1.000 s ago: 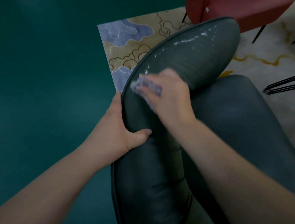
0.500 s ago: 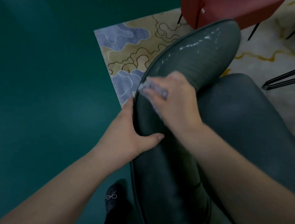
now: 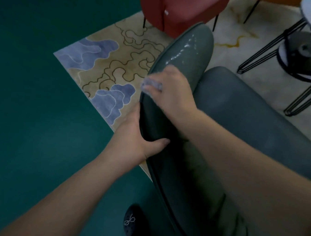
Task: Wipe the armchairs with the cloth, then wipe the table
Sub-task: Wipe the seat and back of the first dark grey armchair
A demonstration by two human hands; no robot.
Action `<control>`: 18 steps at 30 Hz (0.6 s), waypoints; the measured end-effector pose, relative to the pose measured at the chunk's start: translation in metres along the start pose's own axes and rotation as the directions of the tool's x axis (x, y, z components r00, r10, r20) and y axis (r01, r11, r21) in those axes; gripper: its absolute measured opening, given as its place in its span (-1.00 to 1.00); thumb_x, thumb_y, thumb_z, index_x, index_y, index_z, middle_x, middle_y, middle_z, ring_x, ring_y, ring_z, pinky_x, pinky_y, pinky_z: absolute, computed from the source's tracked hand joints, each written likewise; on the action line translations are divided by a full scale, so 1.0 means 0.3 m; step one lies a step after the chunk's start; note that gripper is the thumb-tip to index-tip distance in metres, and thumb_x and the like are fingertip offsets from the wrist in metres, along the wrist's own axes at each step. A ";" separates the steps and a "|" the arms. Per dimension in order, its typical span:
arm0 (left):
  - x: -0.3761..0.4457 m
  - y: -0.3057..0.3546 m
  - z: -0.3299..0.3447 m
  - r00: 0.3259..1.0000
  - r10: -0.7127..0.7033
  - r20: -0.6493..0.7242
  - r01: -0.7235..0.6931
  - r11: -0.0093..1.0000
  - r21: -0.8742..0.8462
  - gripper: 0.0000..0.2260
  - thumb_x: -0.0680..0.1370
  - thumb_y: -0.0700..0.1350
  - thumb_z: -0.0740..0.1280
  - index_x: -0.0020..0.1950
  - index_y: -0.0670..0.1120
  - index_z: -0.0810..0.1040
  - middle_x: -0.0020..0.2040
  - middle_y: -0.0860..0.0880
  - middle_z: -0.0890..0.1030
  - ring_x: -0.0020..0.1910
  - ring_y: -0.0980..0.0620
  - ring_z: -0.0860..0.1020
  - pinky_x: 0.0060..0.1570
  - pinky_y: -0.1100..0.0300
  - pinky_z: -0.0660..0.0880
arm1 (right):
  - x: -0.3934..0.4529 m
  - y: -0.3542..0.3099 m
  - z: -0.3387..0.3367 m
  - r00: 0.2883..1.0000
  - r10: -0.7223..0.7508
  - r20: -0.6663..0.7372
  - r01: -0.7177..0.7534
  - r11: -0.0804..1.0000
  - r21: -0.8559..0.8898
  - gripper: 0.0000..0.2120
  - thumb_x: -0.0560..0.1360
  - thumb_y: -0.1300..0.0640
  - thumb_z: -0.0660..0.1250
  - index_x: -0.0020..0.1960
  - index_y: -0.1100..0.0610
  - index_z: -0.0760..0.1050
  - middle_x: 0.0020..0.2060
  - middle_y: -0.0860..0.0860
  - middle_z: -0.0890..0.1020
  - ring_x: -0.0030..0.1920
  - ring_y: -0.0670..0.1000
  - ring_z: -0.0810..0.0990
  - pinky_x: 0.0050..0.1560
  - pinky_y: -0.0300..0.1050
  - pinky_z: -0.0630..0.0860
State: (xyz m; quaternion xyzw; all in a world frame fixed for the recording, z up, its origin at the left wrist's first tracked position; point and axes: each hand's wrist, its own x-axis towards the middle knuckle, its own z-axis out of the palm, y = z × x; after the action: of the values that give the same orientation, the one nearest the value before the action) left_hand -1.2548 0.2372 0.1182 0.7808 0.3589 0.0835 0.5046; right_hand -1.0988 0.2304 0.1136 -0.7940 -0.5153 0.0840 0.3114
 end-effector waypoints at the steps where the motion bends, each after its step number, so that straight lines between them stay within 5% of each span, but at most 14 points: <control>1: 0.008 -0.003 -0.006 1.000 0.000 0.018 0.000 1.000 -0.011 -0.28 0.23 0.09 0.52 0.30 0.28 0.26 0.09 0.27 0.56 0.01 0.35 0.53 -0.09 0.50 0.44 | 0.068 0.009 -0.001 0.999 0.051 -0.006 -0.051 0.999 -0.017 -0.88 0.53 0.00 0.33 -0.05 0.01 0.61 -0.06 0.08 0.52 -0.03 0.06 0.52 0.00 -0.15 0.42; 3: 0.029 -0.008 -0.019 0.999 -0.008 0.033 0.008 1.000 -0.014 -0.25 0.21 0.15 0.49 0.34 0.26 0.25 0.13 0.26 0.55 0.05 0.26 0.55 -0.02 0.39 0.48 | 0.149 0.034 0.004 0.986 0.163 -0.048 -0.164 0.986 -0.019 -0.84 0.55 -0.01 0.28 -0.20 -0.06 0.47 0.00 0.10 0.57 0.02 0.07 0.55 0.04 -0.15 0.44; 7: 0.086 -0.021 -0.029 1.000 -0.015 0.022 0.014 0.999 0.032 -0.36 0.23 0.17 0.46 0.23 0.32 0.27 0.01 0.26 0.55 -0.07 0.34 0.52 -0.25 0.51 0.39 | 0.021 0.022 0.009 0.986 0.154 -0.066 -0.154 0.988 0.005 -0.71 0.50 -0.04 0.31 -0.38 -0.08 0.38 -0.21 0.01 0.54 -0.18 0.02 0.55 -0.11 -0.13 0.43; 9: 0.115 -0.026 -0.035 0.999 -0.030 0.018 0.029 0.999 0.040 -0.41 0.25 0.15 0.47 0.20 0.34 0.28 -0.05 0.26 0.55 -0.12 0.38 0.51 -0.32 0.52 0.38 | -0.062 0.009 0.017 0.993 0.097 -0.071 -0.091 0.992 0.085 -0.87 0.46 -0.05 0.36 -0.23 -0.05 0.58 -0.22 0.01 0.54 -0.21 -0.02 0.52 -0.17 -0.12 0.44; 13: 0.163 -0.031 -0.046 0.999 -0.025 0.022 0.024 1.000 0.018 -0.41 0.17 0.25 0.43 0.11 0.50 0.23 0.00 0.33 0.54 -0.04 0.36 0.52 -0.19 0.47 0.40 | 0.081 0.050 0.025 0.995 0.043 -0.086 -0.046 0.998 -0.031 -0.83 0.49 -0.08 0.34 -0.03 -0.04 0.64 -0.14 0.00 0.49 -0.13 0.00 0.50 -0.12 -0.10 0.43; 16: 0.206 -0.034 -0.057 0.997 -0.034 0.065 0.034 0.999 0.004 -0.14 0.13 0.31 0.41 0.40 0.35 0.16 0.21 0.30 0.50 0.13 0.24 0.53 0.08 0.31 0.48 | 0.255 0.133 0.002 0.978 0.151 -0.146 -0.168 0.979 -0.114 -0.77 0.54 -0.11 0.27 0.03 -0.03 0.62 -0.07 -0.02 0.48 -0.03 0.00 0.50 -0.08 -0.14 0.40; 18: 0.258 -0.032 -0.062 0.998 -0.025 0.065 0.023 1.000 0.019 -0.07 0.16 0.28 0.43 0.47 0.26 0.12 0.24 0.28 0.47 0.16 0.24 0.51 0.06 0.39 0.44 | 0.266 0.174 -0.006 0.965 0.207 -0.164 -0.216 0.975 -0.042 -0.79 0.53 -0.11 0.28 -0.10 -0.01 0.59 -0.11 -0.03 0.50 -0.10 -0.03 0.49 -0.12 -0.14 0.38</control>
State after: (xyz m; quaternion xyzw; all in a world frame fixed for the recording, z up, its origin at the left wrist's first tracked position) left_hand -1.2121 0.3030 0.1011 0.7832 0.3523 0.0486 0.5101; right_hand -1.0217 0.2849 0.0998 -0.8577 -0.4033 0.0378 0.3167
